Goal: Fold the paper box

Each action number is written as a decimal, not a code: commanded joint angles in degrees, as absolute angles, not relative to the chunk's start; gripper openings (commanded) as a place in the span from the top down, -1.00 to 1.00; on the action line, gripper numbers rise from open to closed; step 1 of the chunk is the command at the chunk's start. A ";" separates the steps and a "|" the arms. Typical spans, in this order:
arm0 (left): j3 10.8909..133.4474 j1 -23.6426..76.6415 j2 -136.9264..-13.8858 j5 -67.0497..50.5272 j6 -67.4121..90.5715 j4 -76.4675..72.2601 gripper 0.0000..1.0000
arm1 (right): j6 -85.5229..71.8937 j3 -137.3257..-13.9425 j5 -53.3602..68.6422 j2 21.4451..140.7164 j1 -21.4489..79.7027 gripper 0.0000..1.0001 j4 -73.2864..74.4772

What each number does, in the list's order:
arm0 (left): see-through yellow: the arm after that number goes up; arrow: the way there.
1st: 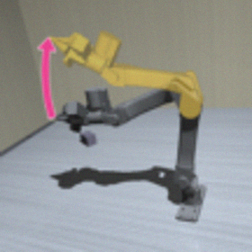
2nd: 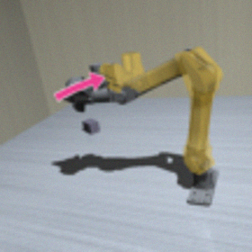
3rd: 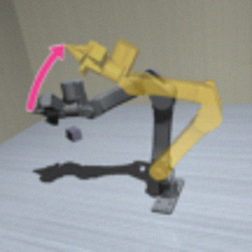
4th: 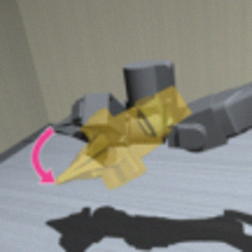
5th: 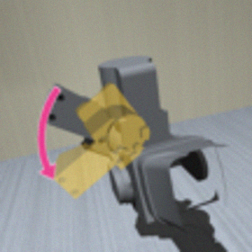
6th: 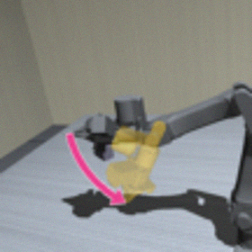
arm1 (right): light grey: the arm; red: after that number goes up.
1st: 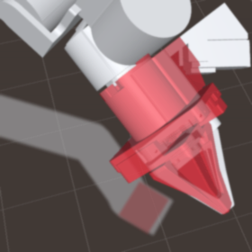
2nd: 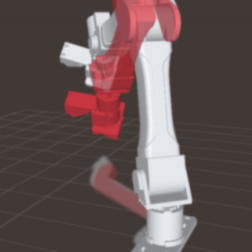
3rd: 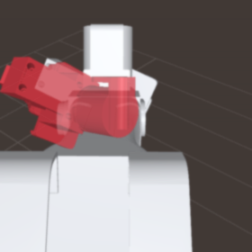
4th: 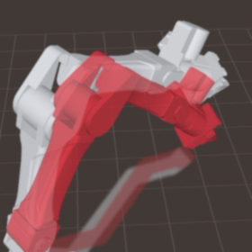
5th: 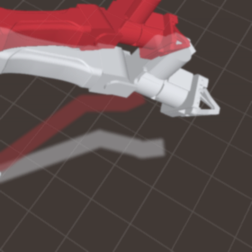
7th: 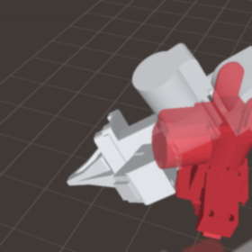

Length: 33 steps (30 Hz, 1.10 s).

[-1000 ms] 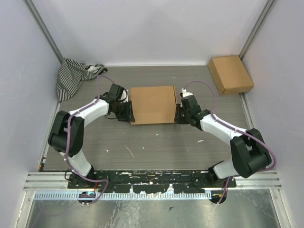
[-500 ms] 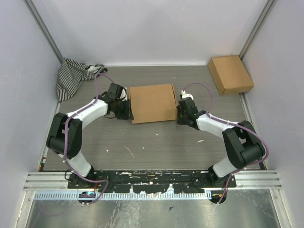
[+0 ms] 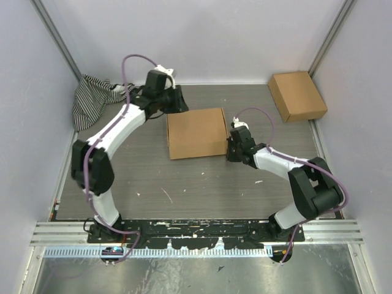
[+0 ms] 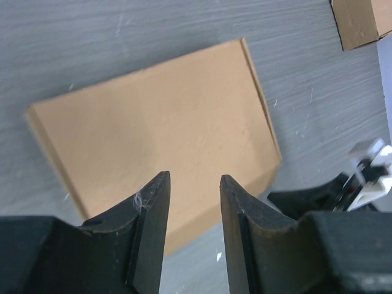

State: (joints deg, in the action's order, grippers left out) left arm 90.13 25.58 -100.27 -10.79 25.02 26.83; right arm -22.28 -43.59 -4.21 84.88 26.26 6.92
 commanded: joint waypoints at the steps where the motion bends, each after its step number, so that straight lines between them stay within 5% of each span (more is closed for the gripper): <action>1: 99.43 28.64 -111.89 -11.21 23.56 25.61 0.10 | -24.67 -45.24 -3.77 87.52 26.54 0.98 3.96; 19: 105.54 31.40 -131.50 -18.86 20.44 24.41 0.19 | -26.42 -53.91 -7.09 101.26 26.55 0.98 -1.81; 26: 104.40 31.89 -134.41 -25.05 20.44 24.66 0.32 | -27.06 -56.98 -7.28 109.87 26.61 0.98 -19.39; 33: 101.32 32.08 -133.35 -27.26 20.35 23.50 0.35 | -24.32 -53.78 -5.45 105.76 29.01 0.96 -23.43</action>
